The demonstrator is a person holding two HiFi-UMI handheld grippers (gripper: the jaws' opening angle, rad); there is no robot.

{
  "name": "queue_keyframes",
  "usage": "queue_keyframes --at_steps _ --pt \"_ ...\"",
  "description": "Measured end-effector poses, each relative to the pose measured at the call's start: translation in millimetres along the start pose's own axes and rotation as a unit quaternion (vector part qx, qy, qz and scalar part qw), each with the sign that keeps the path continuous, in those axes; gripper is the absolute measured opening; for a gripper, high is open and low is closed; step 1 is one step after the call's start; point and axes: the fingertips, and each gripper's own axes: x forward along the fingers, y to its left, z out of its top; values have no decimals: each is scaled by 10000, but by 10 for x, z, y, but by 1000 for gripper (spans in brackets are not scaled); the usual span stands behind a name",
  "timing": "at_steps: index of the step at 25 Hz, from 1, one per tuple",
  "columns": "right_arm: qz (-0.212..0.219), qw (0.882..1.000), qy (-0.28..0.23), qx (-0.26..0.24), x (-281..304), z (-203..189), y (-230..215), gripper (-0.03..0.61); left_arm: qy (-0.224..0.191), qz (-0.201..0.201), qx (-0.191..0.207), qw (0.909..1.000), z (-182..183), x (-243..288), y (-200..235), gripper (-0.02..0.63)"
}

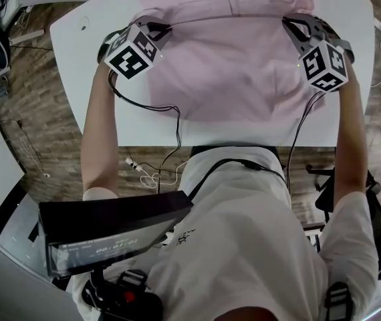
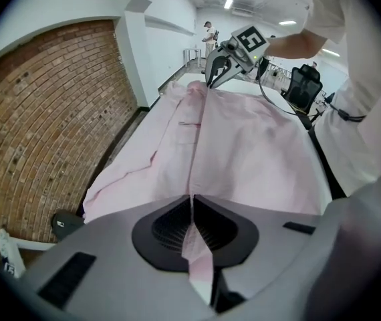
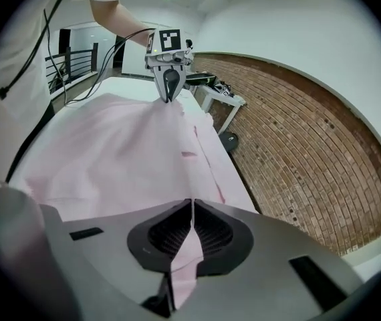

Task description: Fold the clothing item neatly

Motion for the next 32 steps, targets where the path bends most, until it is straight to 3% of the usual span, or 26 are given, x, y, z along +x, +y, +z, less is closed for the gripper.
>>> queue_keyframes --at_steps 9,19,21,23,25,27,30,32 --pt "-472 9988 114 57 111 13 -347 14 -72 369 -32 9993 63 5 251 12" --pt "-380 9976 571 3 522 -225 -527 14 545 884 214 9944 82 366 680 14" --pt "-346 9976 599 45 597 -256 -504 15 376 1037 72 9939 74 449 719 29" --pt "-398 9975 538 232 579 -294 -524 38 -35 1246 -328 9917 62 427 787 109" --pt "-589 9951 406 678 399 -378 -630 96 -556 1562 -844 9825 30 251 886 167" --pt "-900 9891 357 1106 102 -541 -764 105 -960 2067 -1306 9649 -73 -70 1009 172" --pt "-1222 9806 538 1435 -307 -899 -817 104 -1137 2770 -1880 9354 -365 -566 1070 172" --pt "-1180 9773 610 1649 -429 -1107 -720 104 -1119 2865 -2168 9265 -544 -698 943 172"
